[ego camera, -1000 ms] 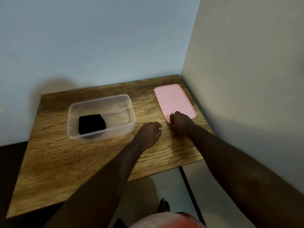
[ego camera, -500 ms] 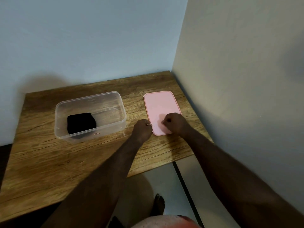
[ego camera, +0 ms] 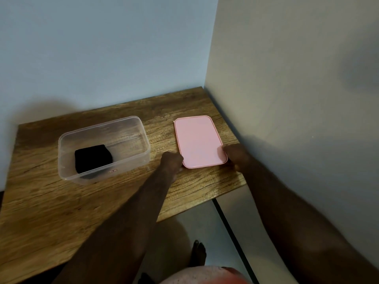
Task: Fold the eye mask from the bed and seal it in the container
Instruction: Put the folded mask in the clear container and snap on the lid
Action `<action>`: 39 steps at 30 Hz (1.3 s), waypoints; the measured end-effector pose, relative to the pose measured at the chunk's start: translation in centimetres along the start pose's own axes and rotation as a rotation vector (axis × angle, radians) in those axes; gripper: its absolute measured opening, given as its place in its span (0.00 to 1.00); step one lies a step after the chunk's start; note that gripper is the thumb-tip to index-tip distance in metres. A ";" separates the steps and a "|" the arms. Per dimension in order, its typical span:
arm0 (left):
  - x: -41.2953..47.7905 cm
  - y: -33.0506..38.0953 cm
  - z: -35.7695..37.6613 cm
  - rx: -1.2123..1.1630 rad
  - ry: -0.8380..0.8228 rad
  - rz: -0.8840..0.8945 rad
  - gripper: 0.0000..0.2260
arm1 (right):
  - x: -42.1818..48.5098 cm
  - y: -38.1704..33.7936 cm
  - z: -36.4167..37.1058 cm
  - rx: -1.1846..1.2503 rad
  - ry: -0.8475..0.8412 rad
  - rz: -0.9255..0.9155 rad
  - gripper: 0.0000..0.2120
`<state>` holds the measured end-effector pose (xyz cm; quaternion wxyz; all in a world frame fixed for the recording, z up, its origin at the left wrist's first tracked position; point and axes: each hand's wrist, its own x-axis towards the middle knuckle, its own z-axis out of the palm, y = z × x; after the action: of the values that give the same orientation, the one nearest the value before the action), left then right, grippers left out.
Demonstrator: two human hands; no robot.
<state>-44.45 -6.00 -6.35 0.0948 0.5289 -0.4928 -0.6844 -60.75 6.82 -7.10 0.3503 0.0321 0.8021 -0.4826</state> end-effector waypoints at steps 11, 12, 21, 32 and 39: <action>-2.9 3.6 -1.0 -0.035 0.051 0.220 0.18 | -3.4 -2.1 1.7 0.085 -0.043 -0.088 0.03; -3.3 4.2 -1.4 -0.047 0.052 0.270 0.18 | -4.1 -2.7 2.0 0.099 -0.045 -0.105 0.03; -7.3 8.4 -7.7 -0.134 0.246 0.636 0.10 | -10.4 -8.4 7.3 0.164 -0.178 -0.371 0.17; -10.3 6.6 -13.2 0.274 0.330 1.237 0.14 | -20.2 -13.8 14.4 0.409 -0.281 -0.583 0.20; -10.5 4.7 -18.2 0.303 0.373 1.183 0.31 | -21.2 -11.3 17.5 0.822 -0.371 -0.422 0.13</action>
<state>-26.97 -11.99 4.74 0.4649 0.2852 -0.7681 -0.3355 -39.90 -7.09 8.94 0.3402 -0.0818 0.4588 -0.8167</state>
